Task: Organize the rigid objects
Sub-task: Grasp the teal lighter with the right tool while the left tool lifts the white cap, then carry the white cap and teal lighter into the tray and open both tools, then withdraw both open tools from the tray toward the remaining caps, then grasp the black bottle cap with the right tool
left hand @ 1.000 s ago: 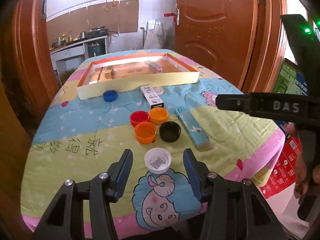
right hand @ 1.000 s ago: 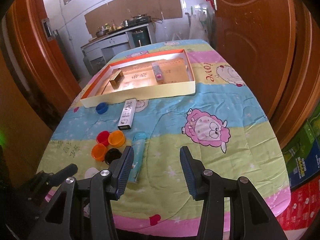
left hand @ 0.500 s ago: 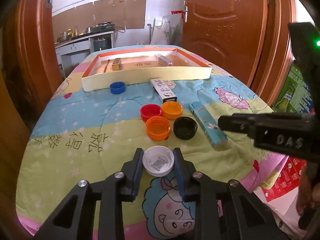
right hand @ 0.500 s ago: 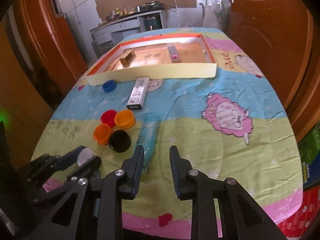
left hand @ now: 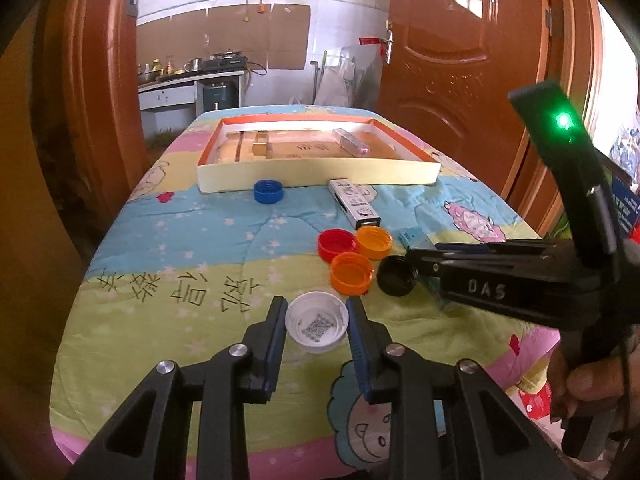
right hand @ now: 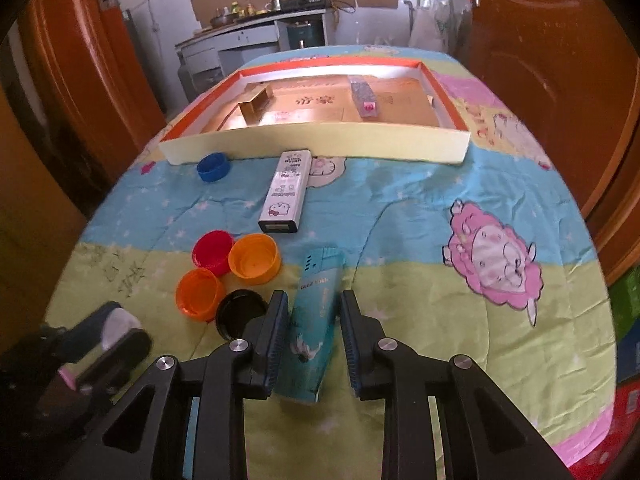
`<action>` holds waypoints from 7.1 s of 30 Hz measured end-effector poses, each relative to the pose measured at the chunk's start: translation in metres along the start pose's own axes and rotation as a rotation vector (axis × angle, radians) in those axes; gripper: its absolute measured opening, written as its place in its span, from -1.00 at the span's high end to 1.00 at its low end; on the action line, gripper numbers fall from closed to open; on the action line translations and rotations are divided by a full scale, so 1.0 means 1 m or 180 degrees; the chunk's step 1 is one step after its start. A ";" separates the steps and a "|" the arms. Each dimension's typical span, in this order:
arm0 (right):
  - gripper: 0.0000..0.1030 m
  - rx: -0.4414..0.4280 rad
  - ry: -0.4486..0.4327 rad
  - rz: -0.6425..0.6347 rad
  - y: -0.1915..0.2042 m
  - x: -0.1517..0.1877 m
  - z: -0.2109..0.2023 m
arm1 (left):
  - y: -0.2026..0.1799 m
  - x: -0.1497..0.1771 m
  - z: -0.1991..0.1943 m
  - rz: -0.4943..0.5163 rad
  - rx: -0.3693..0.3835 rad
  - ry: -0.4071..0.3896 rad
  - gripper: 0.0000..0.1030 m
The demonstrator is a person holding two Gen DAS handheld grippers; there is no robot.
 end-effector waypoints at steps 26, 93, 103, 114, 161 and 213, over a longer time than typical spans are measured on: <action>0.56 -0.0134 -0.0417 0.0148 -0.020 -0.038 -0.048 | 0.001 -0.066 -0.019 0.0071 0.0055 -0.0291 0.41; 0.56 -0.0300 -0.0400 0.0323 -0.090 -0.236 0.073 | 0.042 -0.252 0.172 0.0015 -0.0140 0.0027 0.41; 0.56 -0.0288 -0.0297 0.0236 -0.093 -0.256 0.106 | 0.049 -0.257 0.214 0.0010 -0.0155 0.0246 0.41; 0.56 -0.0287 -0.0096 0.0162 -0.090 -0.261 0.143 | 0.056 -0.249 0.254 -0.0054 -0.0127 0.0483 0.41; 0.10 -0.0255 -0.0162 0.0397 -0.083 -0.212 0.057 | 0.049 -0.232 0.130 -0.0393 0.0256 0.0121 0.25; -0.07 -0.0491 -0.0564 -0.0756 0.044 0.019 -0.023 | 0.040 -0.035 -0.003 -0.0304 0.0217 -0.0070 0.25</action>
Point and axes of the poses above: each gripper's, at about its wrist camera, not at the fingertips, and z roughly the way its jaws point, y to its left, x to its underside, the point moved 9 cm from there along z, roughly the way its jaws point, and after that the axes turned 6 degrees about x, right-handed, at the moved point
